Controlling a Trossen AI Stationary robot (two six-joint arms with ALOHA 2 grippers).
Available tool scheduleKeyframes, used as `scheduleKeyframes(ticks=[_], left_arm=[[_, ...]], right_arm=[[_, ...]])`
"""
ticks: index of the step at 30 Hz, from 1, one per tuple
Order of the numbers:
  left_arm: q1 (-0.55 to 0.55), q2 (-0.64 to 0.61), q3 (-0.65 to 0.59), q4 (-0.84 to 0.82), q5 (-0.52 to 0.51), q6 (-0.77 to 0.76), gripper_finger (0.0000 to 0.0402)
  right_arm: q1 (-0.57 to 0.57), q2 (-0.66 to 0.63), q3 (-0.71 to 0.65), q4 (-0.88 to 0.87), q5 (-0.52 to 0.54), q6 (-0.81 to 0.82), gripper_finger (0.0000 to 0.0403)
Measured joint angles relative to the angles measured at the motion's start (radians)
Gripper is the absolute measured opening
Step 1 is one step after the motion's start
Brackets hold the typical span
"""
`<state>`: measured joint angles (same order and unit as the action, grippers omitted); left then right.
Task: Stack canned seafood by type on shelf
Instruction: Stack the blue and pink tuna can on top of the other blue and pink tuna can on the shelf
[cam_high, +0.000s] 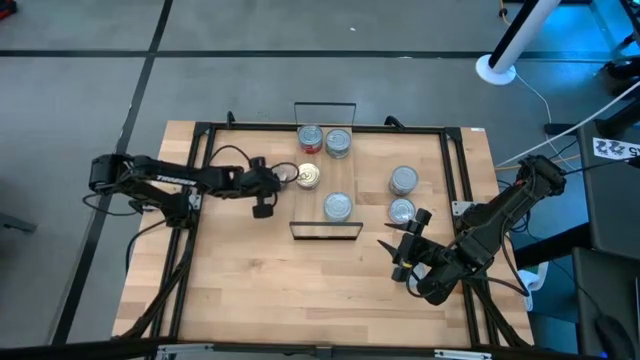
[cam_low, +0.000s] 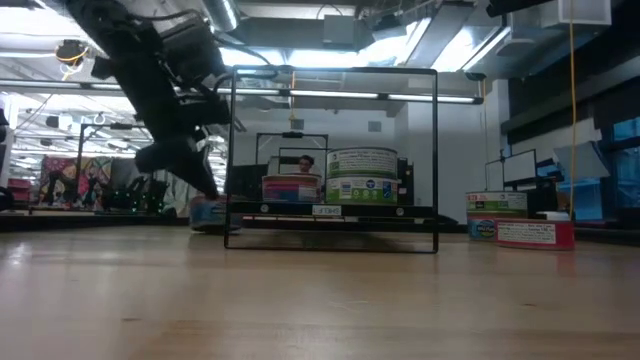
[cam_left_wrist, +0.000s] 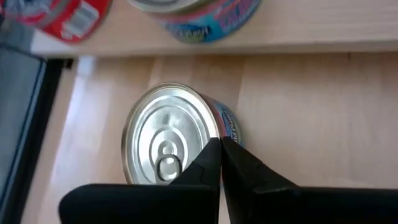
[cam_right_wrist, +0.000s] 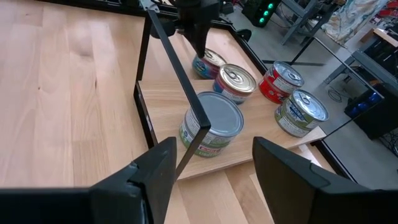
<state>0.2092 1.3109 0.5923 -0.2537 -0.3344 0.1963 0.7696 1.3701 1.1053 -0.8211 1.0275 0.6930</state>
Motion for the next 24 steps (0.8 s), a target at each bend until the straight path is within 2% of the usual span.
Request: scheduleKeyframes(ticks=[8, 24], left_arm=[[0.000, 0.000, 0.097, -0.188, 0.086, -0.124, 0.0000], [0.000, -0.002, 0.272, -0.388, 0.305, -0.248, 0.0000]], right_arm=[[0.000, 0.000, 0.000, 0.000, 0.000, -0.022, 0.0214], [0.000, 0.000, 0.000, 0.000, -0.019, -0.023, 0.0214]])
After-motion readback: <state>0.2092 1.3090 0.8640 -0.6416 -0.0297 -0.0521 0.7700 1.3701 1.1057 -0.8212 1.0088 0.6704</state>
